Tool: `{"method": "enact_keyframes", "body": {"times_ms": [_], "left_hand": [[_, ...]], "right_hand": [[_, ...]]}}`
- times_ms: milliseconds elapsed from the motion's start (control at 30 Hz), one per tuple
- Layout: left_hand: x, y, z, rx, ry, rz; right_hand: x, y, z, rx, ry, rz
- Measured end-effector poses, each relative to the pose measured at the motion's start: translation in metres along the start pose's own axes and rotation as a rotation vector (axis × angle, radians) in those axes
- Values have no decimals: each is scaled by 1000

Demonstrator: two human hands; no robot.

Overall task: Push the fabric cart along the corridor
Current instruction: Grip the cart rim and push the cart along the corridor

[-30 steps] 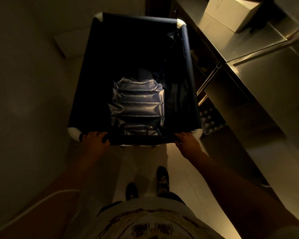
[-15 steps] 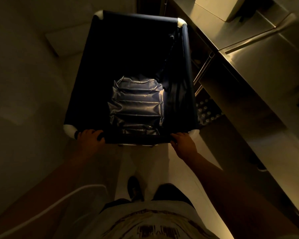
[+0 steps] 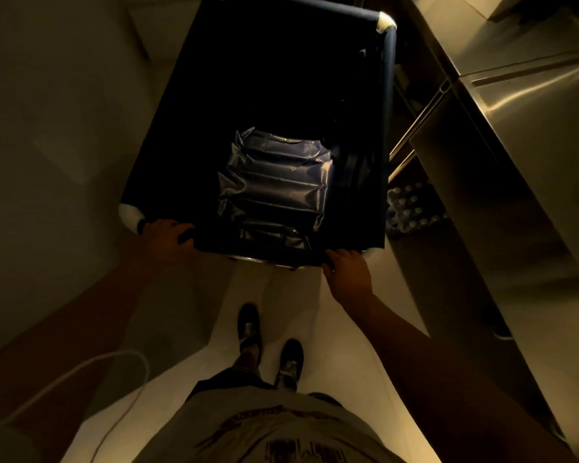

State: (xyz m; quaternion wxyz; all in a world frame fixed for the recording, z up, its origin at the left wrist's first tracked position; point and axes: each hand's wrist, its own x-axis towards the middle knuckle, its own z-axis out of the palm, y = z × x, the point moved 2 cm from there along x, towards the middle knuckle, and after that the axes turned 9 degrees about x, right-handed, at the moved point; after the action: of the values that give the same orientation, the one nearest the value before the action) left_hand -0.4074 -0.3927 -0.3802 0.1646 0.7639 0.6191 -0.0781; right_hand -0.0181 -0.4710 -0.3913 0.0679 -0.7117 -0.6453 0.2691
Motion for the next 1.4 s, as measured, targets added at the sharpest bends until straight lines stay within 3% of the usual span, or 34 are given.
{"method": "enact_keyframes", "body": {"times_ms": [200,300,467,533,733,1400], "left_hand": [[-36,-1,28,-17,-107,-7],[-54,4,35,17,-40,-23],[-84,9,51,-64,-74,-26],[-93,14,51,-21,-16,-74],[-122,21,54,-16,-45,-233],[-205,34,97,-6,-29,-272]], "right_hand": [[-28,10,11,-42,-7,-43],[-42,17,16,-48,-18,-64],[-61,24,21,-43,-26,-84],[-67,26,22,-38,-34,-82],[-84,28,20,-39,-38,-93],[-155,35,29,-129,-124,-53]]}}
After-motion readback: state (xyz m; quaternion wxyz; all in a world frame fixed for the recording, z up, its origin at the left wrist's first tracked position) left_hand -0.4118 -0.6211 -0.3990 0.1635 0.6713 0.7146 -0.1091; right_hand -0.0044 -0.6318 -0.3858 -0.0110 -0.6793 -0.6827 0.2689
